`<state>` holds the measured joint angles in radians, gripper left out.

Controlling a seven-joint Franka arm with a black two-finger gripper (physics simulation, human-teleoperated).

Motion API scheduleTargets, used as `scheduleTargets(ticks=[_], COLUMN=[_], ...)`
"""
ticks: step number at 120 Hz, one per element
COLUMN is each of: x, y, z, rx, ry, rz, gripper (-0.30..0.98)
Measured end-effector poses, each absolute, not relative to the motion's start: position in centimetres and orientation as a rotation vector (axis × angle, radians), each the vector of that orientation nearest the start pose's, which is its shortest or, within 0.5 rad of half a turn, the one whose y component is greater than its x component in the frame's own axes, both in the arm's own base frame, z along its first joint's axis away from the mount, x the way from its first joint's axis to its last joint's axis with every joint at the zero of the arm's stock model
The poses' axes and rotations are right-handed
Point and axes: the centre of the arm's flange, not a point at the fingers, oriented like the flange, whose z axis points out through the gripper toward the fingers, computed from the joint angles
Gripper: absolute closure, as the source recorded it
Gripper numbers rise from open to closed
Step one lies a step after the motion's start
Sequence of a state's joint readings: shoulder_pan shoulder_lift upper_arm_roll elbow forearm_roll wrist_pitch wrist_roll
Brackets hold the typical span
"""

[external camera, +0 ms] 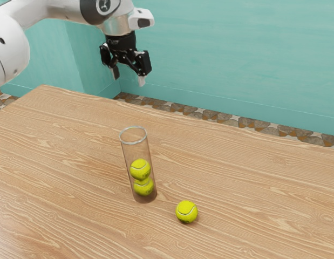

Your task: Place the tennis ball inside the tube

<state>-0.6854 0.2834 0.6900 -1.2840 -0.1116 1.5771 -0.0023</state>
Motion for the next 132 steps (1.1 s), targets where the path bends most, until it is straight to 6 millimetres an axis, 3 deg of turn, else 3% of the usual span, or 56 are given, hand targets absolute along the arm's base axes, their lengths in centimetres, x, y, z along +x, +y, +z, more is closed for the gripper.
scheduleTargets(ticks=[8, 24, 33, 40, 52, 62, 70, 83, 99, 111, 132], x=[60.9, 59.9, 58.8, 57.5, 56.0, 54.9, 54.4, 53.5, 52.8, 52.1, 51.8], y=[-11.4, -13.4, -17.4, -21.7, -28.2, -31.5, -32.0, -30.9, -29.2, -28.4, -28.1], z=[62.7, 62.7, 62.4, 62.1, 59.1, 54.2, 49.5, 41.5, 35.0, 32.1, 30.1], rx=[-3.099, -3.120, -3.145, -3.147, -3.122, -3.101, -3.093, -3.084, -3.127, -3.159, -3.182], ry=[0.134, 0.182, 0.312, 0.443, 0.616, 0.695, 0.691, 0.645, 0.576, 0.538, 0.524], rz=[-0.079, -0.023, 0.014, 0.039, 0.090, 0.176, 0.261, 0.359, 0.358, 0.330, 0.261], gripper=[0.02, 0.02, 0.02, 0.02, 0.02, 0.02, 0.02, 0.02, 0.02, 0.02, 0.02])
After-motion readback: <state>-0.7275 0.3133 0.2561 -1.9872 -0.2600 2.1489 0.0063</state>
